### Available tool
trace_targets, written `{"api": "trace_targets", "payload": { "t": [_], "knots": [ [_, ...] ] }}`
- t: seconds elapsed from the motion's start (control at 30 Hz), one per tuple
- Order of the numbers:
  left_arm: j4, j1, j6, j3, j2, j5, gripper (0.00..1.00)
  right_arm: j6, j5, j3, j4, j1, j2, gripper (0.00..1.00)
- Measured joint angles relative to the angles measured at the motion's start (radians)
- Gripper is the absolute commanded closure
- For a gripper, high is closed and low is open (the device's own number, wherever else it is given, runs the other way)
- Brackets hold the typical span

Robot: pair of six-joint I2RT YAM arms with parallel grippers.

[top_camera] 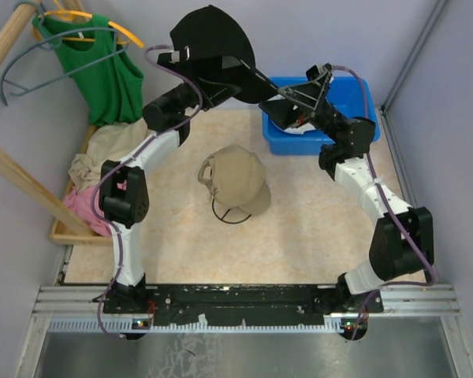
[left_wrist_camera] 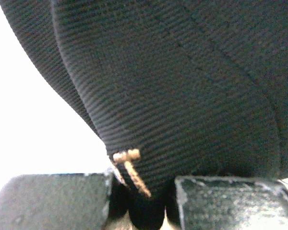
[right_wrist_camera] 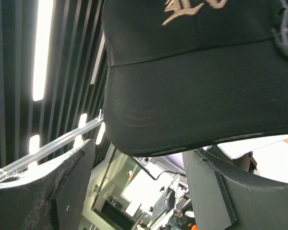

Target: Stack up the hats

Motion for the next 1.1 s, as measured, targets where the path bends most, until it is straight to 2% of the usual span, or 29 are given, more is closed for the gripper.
{"api": "trace_targets", "payload": {
  "t": [0.57,0.63,0.83,1.03,1.07,1.1],
  "knots": [
    [0.009,-0.005,-0.102,0.026,0.002,0.015,1.00,0.010,0.076,0.009,0.079,0.010,0.074,0.31],
    [0.009,-0.004,-0.102,0.031,0.003,0.014,1.00,0.011,0.077,0.021,0.084,0.011,0.086,0.37],
    [0.008,-0.004,-0.099,0.065,0.016,0.013,1.00,0.010,0.094,0.049,0.135,0.036,0.101,0.78],
    [0.008,-0.005,-0.081,0.066,0.016,-0.001,0.99,0.010,0.092,0.056,0.164,0.067,0.111,0.99],
    [0.008,-0.005,-0.077,0.066,0.016,-0.003,0.98,0.010,0.090,0.056,0.166,0.069,0.112,1.00],
    [0.007,-0.005,-0.071,0.066,0.016,-0.005,0.91,0.010,0.089,0.056,0.169,0.071,0.114,1.00]
  ]
}}
